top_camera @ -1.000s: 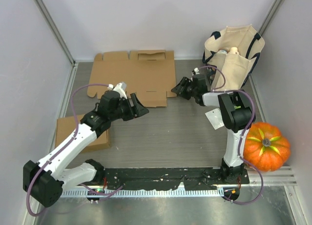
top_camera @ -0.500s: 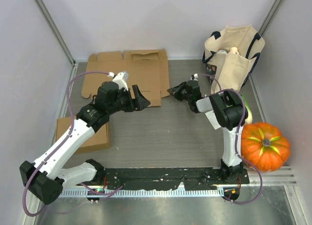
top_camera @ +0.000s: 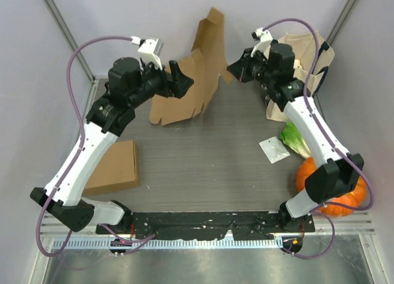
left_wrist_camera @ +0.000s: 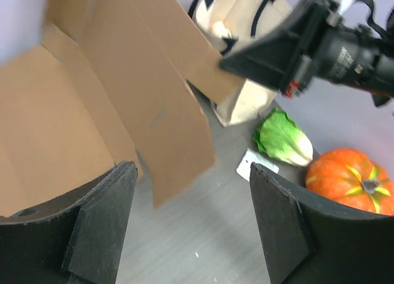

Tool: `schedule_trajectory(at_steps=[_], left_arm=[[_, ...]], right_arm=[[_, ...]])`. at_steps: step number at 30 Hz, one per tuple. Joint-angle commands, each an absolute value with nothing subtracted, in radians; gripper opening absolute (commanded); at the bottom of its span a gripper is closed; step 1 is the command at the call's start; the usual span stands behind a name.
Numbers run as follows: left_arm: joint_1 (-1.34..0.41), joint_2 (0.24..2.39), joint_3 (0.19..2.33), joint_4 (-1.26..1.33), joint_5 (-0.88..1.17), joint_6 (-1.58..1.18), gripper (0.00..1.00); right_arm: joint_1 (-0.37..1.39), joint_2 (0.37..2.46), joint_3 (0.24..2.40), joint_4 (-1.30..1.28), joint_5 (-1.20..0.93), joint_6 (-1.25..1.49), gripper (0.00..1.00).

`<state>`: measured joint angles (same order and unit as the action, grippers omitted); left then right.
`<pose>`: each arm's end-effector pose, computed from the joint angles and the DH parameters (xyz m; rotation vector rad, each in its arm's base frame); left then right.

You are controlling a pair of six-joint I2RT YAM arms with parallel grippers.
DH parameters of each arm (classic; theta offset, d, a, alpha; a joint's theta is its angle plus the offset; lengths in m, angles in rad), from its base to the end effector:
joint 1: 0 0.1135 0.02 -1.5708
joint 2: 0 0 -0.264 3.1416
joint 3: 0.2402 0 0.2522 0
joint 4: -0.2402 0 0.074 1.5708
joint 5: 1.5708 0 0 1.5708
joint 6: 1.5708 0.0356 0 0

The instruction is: Fold the paper box

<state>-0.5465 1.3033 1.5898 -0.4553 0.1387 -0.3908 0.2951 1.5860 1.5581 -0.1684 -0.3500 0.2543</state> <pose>0.2332 -0.1476 0.4765 0.2458 1.7907 -0.7997 0.3561 0.1210 0.4097 -0.2963 1.7849 0.7033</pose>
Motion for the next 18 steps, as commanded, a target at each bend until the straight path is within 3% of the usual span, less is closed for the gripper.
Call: schedule_trajectory(at_steps=[1,4,7,10,12,15,18], left_arm=[[-0.540,1.351,1.790,-0.478,0.092,-0.192,0.79],[-0.529,1.377,1.870,-0.496,0.035,-0.092,0.85],[-0.482,1.426,1.917,-0.472,0.144,-0.020,0.85],[-0.446,1.523,2.035,-0.517,0.253,-0.112,0.82],[-0.448,1.561,2.051,-0.514,0.332,-0.223,0.87],[-0.481,1.518,1.901,-0.444,0.494,-0.302,0.89],[-0.607,1.413,1.611,-0.284,0.427,-0.230,0.98]], right_arm=[[0.298,1.508,1.684,-0.394,-0.521,0.009,0.01],[0.298,1.450,1.730,-0.449,-0.572,-0.040,0.01],[0.296,1.402,1.740,-0.495,-0.554,-0.054,0.01],[0.298,1.370,1.721,-0.491,-0.505,-0.011,0.01],[0.298,1.348,1.691,-0.444,-0.474,0.079,0.01],[0.299,1.295,1.600,-0.339,-0.393,0.254,0.01],[0.299,1.267,1.533,-0.270,-0.402,0.371,0.01]])
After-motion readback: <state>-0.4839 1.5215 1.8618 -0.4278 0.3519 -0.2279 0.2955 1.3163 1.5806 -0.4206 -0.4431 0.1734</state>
